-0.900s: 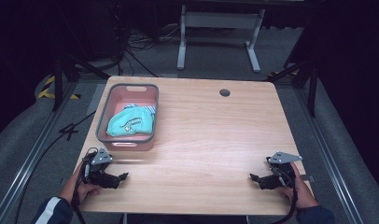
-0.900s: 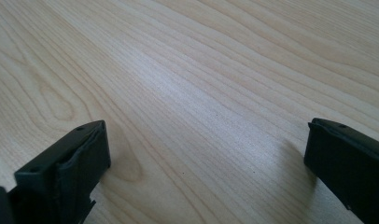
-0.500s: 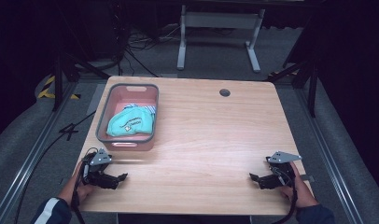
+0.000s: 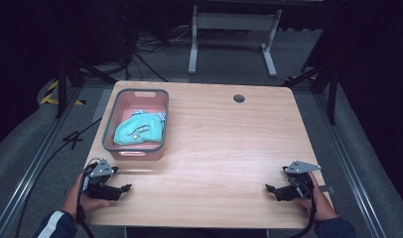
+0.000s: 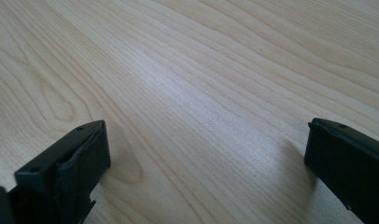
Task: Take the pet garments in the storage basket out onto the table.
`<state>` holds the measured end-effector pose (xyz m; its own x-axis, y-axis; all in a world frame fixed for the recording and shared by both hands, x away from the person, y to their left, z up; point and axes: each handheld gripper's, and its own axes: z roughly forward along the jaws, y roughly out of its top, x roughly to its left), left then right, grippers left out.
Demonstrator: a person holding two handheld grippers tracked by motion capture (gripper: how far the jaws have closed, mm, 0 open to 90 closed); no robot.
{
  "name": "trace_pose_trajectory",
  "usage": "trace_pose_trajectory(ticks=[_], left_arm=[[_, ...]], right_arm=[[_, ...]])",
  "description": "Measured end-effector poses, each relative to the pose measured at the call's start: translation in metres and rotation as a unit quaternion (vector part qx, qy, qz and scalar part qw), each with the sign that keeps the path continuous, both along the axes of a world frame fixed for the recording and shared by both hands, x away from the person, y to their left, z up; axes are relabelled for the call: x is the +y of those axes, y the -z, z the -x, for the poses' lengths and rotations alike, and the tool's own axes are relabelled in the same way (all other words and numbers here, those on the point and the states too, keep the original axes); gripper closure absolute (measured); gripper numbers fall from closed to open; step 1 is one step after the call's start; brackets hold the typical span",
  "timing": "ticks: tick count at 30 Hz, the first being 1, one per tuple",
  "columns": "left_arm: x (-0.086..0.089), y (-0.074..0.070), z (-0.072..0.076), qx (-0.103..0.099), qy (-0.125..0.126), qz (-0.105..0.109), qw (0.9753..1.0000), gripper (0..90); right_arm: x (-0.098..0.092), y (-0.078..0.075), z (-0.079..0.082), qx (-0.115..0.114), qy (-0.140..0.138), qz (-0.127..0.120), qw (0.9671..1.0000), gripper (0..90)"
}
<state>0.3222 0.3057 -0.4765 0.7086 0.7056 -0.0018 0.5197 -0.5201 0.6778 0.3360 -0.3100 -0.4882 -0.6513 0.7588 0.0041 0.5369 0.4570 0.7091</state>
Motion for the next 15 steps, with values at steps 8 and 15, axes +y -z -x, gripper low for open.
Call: trace_pose_trajectory(ticks=[8, 15], left_arm=[[0.006, -0.019, 0.006, -0.035, -0.019, 0.021, 0.999, 22.2], [0.01, -0.037, 0.013, -0.056, -0.04, 0.029, 0.9972, 21.4]], right_arm=[[0.0, 0.0, 0.0, 0.0, 0.0, 0.0, 1.0, 0.4], [0.0, 0.0, 0.0, 0.0, 0.0, 0.0, 1.0, 0.4]])
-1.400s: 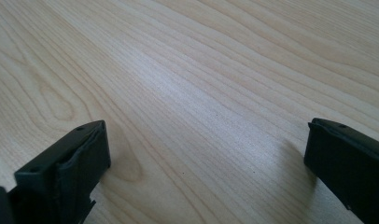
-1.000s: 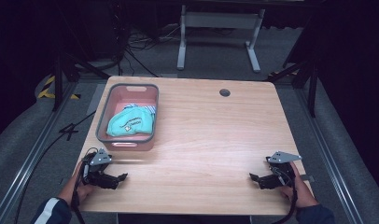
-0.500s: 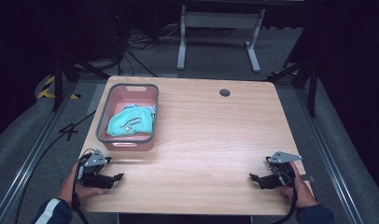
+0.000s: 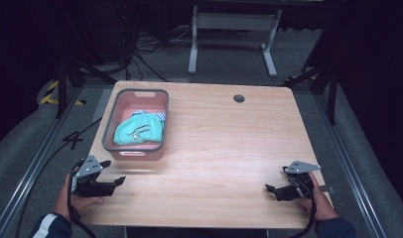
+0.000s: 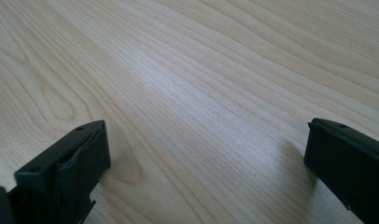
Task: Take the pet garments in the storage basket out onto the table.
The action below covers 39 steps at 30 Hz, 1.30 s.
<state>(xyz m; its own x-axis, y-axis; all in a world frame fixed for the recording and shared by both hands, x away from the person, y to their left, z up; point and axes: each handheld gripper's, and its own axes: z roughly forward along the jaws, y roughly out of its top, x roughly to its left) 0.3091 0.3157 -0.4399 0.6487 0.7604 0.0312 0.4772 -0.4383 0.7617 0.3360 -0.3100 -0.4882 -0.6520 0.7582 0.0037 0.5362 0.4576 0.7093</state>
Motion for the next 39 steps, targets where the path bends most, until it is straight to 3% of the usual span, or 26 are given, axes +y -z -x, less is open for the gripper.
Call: trace_pose_trajectory(ticks=[4, 12, 16, 21, 25, 28, 29, 32, 39], left_arm=[[0.001, -0.009, 0.0, -0.01, -0.001, -0.005, 0.9999, 21.2], [-0.002, -0.031, -0.003, -0.025, -0.01, 0.006, 0.9996, 20.9], [-0.004, -0.044, -0.007, -0.038, -0.016, 0.002, 0.9991, 20.9], [-0.012, -0.061, -0.017, -0.041, -0.009, 0.004, 0.9991, 18.6], [-0.026, -0.081, -0.04, -0.039, -0.006, -0.01, 0.9992, 19.1], [-0.032, -0.087, -0.049, -0.037, -0.002, -0.017, 0.9992, 19.1], [-0.039, -0.091, -0.06, -0.03, -0.001, -0.021, 0.9993, 19.1], [-0.046, -0.094, -0.071, -0.028, -0.001, -0.028, 0.9992, 19.0], [-0.069, -0.088, -0.114, 0.016, -0.009, -0.055, 0.9983, 17.5]], right_arm=[[0.0, 0.0, 0.0, 0.0, 0.0, 0.0, 1.0, 0.5], [0.0, 0.0, 0.0, 0.0, 0.0, 0.0, 1.0, 0.5], [0.0, 0.0, 0.0, 0.0, 0.0, 0.0, 1.0, 0.5], [0.0, 0.0, 0.0, 0.001, 0.0, -0.001, 1.0, 0.5], [0.0, 0.0, 0.0, 0.001, 0.0, -0.001, 1.0, 0.5], [0.0, 0.0, 0.0, 0.001, 0.0, -0.001, 1.0, 0.5], [0.0, 0.0, 0.001, 0.001, 0.0, 0.0, 1.0, 0.5], [0.0, 0.0, 0.001, 0.001, 0.0, -0.001, 1.0, 0.5], [0.0, 0.0, 0.001, 0.001, 0.0, 0.0, 1.0, 0.5]])
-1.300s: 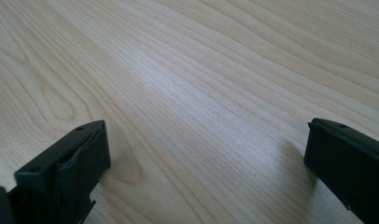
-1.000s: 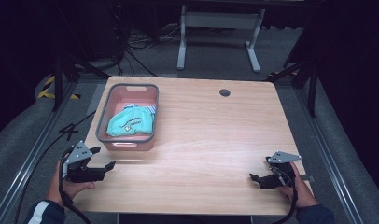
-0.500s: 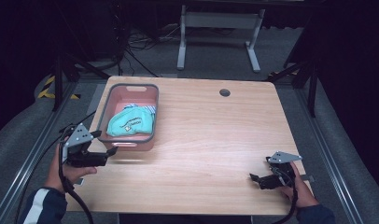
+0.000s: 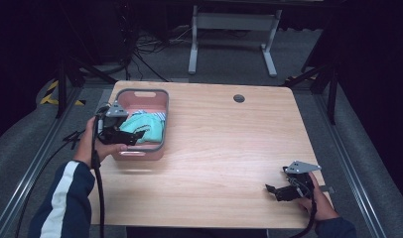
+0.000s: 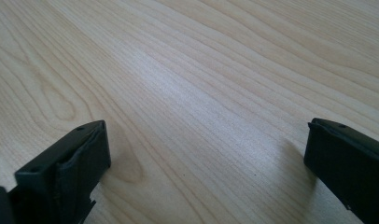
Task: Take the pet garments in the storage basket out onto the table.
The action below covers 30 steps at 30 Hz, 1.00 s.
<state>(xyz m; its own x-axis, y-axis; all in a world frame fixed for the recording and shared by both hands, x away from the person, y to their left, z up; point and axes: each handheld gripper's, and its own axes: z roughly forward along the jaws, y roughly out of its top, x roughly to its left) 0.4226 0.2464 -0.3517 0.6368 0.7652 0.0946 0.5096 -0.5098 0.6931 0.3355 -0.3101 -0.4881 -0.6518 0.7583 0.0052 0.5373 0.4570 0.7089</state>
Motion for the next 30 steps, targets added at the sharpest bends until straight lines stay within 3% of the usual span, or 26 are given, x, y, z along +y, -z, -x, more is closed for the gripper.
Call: trace_pose_trajectory(ticks=[8, 10, 13, 14, 16, 19, 22, 24, 27, 28, 29, 30], left_arm=[[-0.011, 0.015, -0.038, 0.044, -0.03, -0.012, 0.9985, 17.4], [-0.014, 0.019, -0.046, 0.054, -0.032, -0.022, 0.9978, 17.5], [-0.023, 0.029, -0.059, 0.071, -0.03, -0.061, 0.9952, 20.5], [-0.023, 0.029, -0.059, 0.071, -0.03, -0.061, 0.9952, 20.7], [-0.029, 0.036, -0.068, 0.087, -0.026, -0.084, 0.9923, 20.7], [-0.033, 0.045, -0.079, 0.107, -0.032, -0.102, 0.9885, 20.5], [-0.033, 0.054, -0.091, 0.132, -0.054, -0.107, 0.984, 18.7], [-0.033, 0.06, -0.096, 0.133, -0.062, -0.115, 0.9824, 18.6], [-0.032, 0.073, -0.104, 0.159, -0.079, -0.129, 0.9756, 17.8], [-0.031, 0.079, -0.107, 0.178, -0.086, -0.124, 0.9723, 17.2], [-0.031, 0.079, -0.107, 0.178, -0.086, -0.124, 0.9723, 15.7], [-0.031, 0.081, -0.108, 0.188, -0.089, -0.126, 0.97, 15.7]], right_arm=[[0.0, 0.0, 0.0, 0.0, 0.0, 0.0, 1.0, 0.5], [0.0, 0.0, 0.0, 0.0, 0.0, 0.0, 1.0, 0.5], [0.0, 0.0, 0.0, 0.0, 0.0, 0.0, 1.0, 0.5], [0.0, 0.0, 0.0, 0.0, 0.0, 0.0, 1.0, 0.5], [0.0, 0.0, 0.0, 0.0, -0.001, 0.0, 1.0, 0.5], [0.0, 0.0, 0.0, 0.0, -0.001, 0.0, 1.0, 0.5], [0.0, 0.0, 0.0, 0.0, -0.001, 0.0, 1.0, 0.5], [0.0, 0.0, 0.0, 0.0, -0.002, 0.0, 1.0, 0.5], [0.0, 0.0, 0.0, 0.0, -0.002, 0.0, 1.0, 0.5], [0.0, 0.0, 0.0, 0.0, -0.002, 0.0, 1.0, 0.5], [0.0, 0.0, 0.0, 0.0, -0.002, 0.0, 1.0, 0.5], [0.0, 0.0, 0.0, 0.0, -0.005, 0.0, 1.0, 0.6]])
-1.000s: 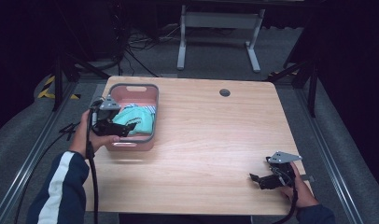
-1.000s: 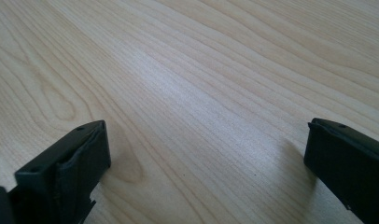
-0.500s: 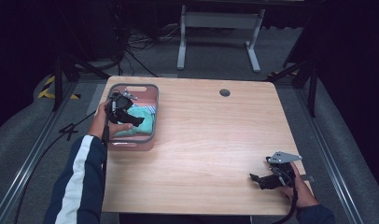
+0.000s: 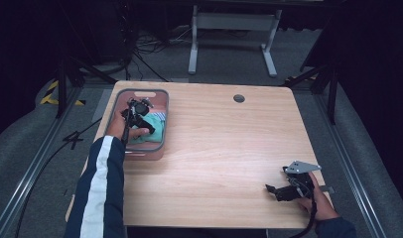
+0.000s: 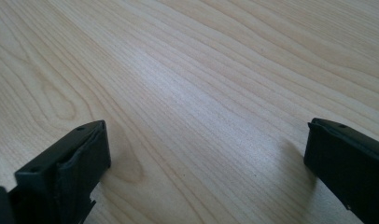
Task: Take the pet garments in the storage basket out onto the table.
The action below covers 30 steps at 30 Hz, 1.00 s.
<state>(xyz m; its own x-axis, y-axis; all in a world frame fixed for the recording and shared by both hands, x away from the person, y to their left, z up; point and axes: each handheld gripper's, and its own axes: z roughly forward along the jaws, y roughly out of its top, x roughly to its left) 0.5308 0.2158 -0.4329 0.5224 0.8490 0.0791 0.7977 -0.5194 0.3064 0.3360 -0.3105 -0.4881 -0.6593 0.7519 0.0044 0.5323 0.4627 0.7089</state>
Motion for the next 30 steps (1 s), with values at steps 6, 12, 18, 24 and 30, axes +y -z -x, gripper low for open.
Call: trace_pose_trajectory(ticks=[6, 12, 18, 24, 30], left_arm=[[0.003, 0.007, -0.005, 0.022, -0.026, 0.03, 0.999, 15.3], [0.006, 0.006, -0.006, 0.037, -0.015, 0.057, 0.9976, 31.5], [0.004, 0.003, -0.005, 0.03, -0.017, 0.034, 0.9988, 57.6], [0.001, 0.0, -0.001, 0.028, -0.004, 0.024, 0.9993, 73.3], [0.0, -0.013, 0.002, -0.008, -0.002, 0.017, 0.9998, 76.6]], right_arm=[[0.001, 0.0, 0.0, 0.0, -0.01, 0.0, 1.0, 0.6], [0.001, 0.0, 0.0, 0.0, -0.01, 0.0, 0.9999, 0.5], [0.001, 0.0, 0.0, 0.0, -0.01, 0.0, 1.0, 0.6], [0.001, 0.0, 0.0, 0.0, -0.01, 0.0, 1.0, 0.6], [0.001, 0.0, 0.0, 0.0, -0.01, 0.0, 1.0, 0.6]])
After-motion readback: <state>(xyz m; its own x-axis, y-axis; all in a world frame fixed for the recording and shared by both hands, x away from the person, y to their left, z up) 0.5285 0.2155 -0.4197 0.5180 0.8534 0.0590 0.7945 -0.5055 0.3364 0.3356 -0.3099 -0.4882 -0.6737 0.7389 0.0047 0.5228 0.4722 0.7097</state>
